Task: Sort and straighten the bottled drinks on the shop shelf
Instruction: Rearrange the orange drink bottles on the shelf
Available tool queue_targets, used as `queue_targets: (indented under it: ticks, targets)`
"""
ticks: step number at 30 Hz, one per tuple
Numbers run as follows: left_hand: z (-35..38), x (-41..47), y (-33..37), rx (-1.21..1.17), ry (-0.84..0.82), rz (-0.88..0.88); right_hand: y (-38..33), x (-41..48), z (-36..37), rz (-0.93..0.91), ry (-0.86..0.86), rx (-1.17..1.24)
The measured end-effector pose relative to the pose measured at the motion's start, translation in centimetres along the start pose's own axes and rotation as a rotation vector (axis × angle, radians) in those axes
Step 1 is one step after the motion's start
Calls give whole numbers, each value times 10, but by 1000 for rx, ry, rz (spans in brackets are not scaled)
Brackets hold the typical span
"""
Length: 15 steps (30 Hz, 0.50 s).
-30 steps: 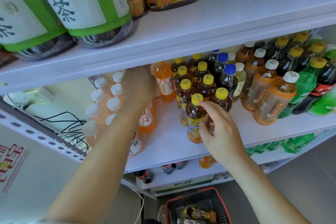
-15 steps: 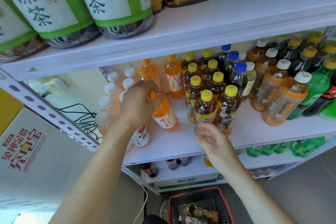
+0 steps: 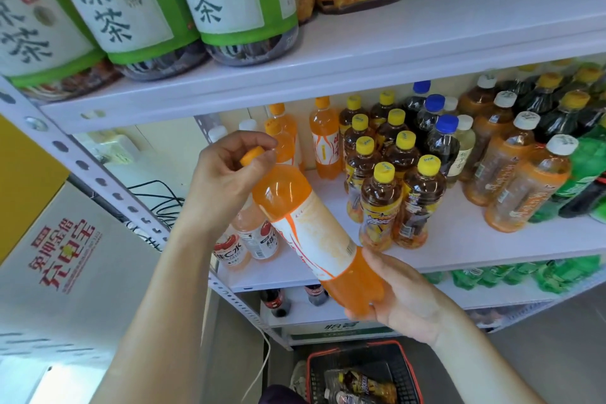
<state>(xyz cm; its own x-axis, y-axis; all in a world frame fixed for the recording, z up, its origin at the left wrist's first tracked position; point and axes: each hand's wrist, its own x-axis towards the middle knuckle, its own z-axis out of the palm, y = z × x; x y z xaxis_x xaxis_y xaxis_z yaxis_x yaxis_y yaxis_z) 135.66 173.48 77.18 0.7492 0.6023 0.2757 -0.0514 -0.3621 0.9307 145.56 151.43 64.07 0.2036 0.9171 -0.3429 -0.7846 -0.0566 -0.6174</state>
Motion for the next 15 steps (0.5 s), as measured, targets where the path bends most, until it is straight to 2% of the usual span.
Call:
queue_targets:
  ticks: [3,6,10,13,15]
  targets:
    - [2,-1,-7,44,38,-56,-6,-12,6,12,-106,-93]
    - [9,-3,-13,-1,106,-102,-5,-16,17,-99,-67,-171]
    - [27,-18,-27,-94,136,-273,4,-15,33,-296,260,-256]
    - [49,-35,-39,-258,8,-335,6,-12,42,-463,498,-614]
    - [60,-37,-44,-389,19,-359,10,-8,47,-560,646,-881]
